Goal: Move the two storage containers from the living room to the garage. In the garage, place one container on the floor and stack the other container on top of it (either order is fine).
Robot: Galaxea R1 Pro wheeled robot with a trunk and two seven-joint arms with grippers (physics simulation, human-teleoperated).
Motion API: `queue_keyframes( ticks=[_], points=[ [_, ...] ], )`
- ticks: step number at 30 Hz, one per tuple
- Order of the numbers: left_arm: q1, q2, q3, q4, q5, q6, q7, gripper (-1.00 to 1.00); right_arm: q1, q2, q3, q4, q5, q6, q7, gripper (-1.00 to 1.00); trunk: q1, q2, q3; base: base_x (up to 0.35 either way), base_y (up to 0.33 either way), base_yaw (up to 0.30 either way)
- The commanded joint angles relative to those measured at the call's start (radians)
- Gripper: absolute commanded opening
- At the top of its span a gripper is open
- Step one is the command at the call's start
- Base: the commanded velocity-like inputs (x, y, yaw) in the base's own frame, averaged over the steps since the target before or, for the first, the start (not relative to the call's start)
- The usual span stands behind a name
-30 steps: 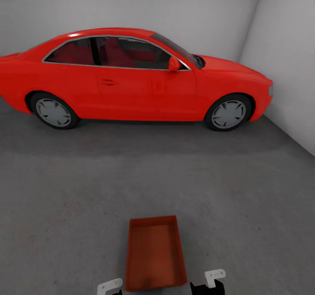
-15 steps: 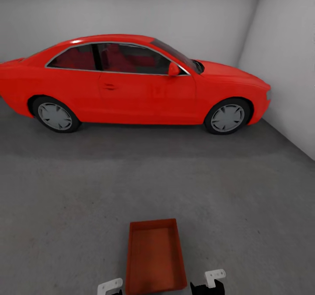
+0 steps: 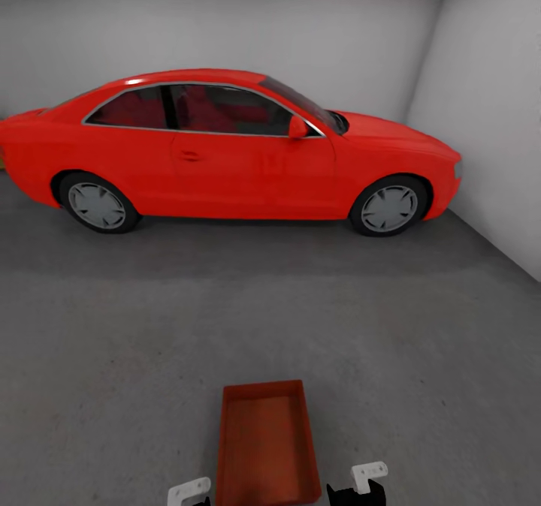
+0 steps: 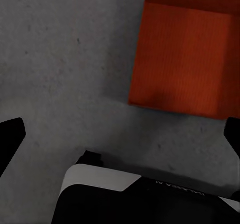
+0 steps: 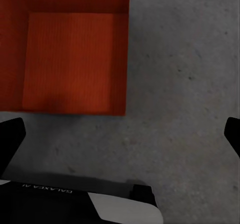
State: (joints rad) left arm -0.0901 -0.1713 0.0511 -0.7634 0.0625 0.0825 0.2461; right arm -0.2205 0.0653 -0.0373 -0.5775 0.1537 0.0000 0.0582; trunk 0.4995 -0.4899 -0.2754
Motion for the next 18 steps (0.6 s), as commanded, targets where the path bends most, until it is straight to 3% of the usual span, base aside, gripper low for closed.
queue_keyframes(
  ticks=[1, 18],
  points=[
    [0.0, -0.001, 0.001, -0.002, 0.007, 0.005, 0.001, 1.0, 0.0, 0.001, -0.004, -0.001, 0.009, 0.0, 0.005, 1.0, -0.003, 0.006, 0.003, 0.0, 0.0, 0.0],
    [0.0, 0.003, 0.003, -0.001, 0.007, 0.003, -0.001, 1.0, 0.0, 0.001, -0.004, -0.001, 0.009, 0.0, 0.005, 1.0, -0.011, 0.02, 0.036, 0.0, 0.0, 0.0]
  ],
)
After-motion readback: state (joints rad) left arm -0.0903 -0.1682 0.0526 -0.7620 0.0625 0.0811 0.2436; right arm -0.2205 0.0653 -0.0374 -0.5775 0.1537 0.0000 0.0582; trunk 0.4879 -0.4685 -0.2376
